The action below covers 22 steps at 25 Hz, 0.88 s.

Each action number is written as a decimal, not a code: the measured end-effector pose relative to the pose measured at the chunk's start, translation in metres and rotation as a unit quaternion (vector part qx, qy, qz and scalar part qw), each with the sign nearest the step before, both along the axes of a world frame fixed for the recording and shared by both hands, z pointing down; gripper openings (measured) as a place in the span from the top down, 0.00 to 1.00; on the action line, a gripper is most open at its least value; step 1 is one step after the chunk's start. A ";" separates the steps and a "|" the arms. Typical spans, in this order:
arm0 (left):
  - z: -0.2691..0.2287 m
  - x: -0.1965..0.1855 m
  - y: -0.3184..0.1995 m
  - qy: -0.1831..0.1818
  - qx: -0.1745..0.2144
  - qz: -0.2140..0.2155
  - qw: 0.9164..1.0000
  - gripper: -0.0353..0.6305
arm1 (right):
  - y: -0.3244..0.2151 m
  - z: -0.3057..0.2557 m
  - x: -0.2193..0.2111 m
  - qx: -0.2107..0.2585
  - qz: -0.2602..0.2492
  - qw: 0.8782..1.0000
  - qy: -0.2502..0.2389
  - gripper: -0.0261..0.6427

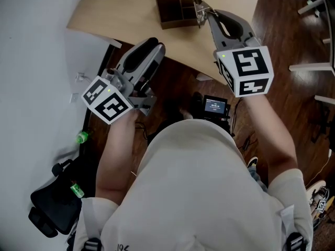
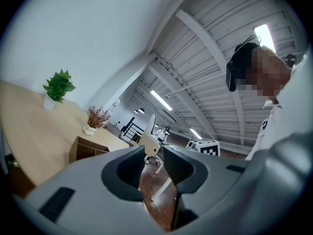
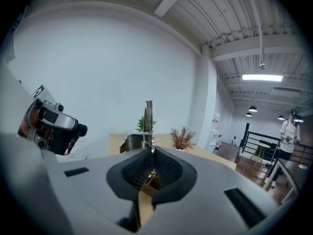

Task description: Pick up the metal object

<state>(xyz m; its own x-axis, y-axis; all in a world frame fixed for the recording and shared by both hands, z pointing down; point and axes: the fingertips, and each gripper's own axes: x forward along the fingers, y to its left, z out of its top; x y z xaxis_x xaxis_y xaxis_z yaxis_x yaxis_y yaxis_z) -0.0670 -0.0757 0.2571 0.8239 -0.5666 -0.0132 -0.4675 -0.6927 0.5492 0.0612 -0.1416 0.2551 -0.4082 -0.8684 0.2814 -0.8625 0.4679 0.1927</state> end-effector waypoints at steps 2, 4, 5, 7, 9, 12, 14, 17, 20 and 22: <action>0.001 -0.002 0.000 0.002 -0.001 -0.004 1.000 0.80 | 0.003 0.002 0.003 -0.002 0.002 1.000 -0.004 0.95; 0.003 -0.004 0.003 0.004 -0.003 -0.004 1.000 0.80 | 0.006 0.004 0.007 -0.005 0.004 1.000 -0.009 0.95; 0.002 -0.004 0.006 0.005 -0.003 -0.003 1.000 0.80 | 0.010 0.004 0.009 -0.008 0.006 1.000 -0.012 0.95; -0.001 -0.003 0.015 0.009 -0.002 -0.002 1.000 0.80 | 0.021 0.002 0.014 -0.012 0.009 1.000 -0.021 0.95; -0.003 -0.004 0.022 0.014 -0.003 -0.004 1.000 0.80 | 0.029 0.001 0.020 -0.017 0.014 0.999 -0.031 0.95; -0.002 -0.007 0.028 0.019 -0.007 -0.009 1.000 0.80 | 0.037 0.004 0.025 -0.027 0.020 0.998 -0.044 0.95; 0.001 -0.008 0.032 0.019 -0.011 -0.007 1.000 0.80 | 0.042 0.006 0.028 -0.031 0.024 0.998 -0.046 0.95; 0.003 -0.008 0.037 0.018 -0.015 -0.004 1.000 0.80 | 0.048 0.009 0.032 -0.032 0.029 0.998 -0.045 0.95; 0.004 -0.008 0.040 0.014 -0.015 -0.003 1.000 0.80 | 0.052 0.011 0.034 -0.038 0.034 0.997 -0.051 0.95; 0.006 -0.008 0.043 0.012 -0.017 -0.001 1.000 0.80 | 0.055 0.012 0.036 -0.041 0.037 0.997 -0.057 0.95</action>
<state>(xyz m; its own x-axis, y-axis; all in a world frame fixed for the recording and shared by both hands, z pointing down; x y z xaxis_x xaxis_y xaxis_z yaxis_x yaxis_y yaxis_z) -0.0747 -0.0328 0.2630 0.8225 -0.5686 -0.0147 -0.4548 -0.6731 0.5832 0.0967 -0.0865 0.2672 -0.3768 -0.8737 0.3077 -0.9095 0.4120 0.0560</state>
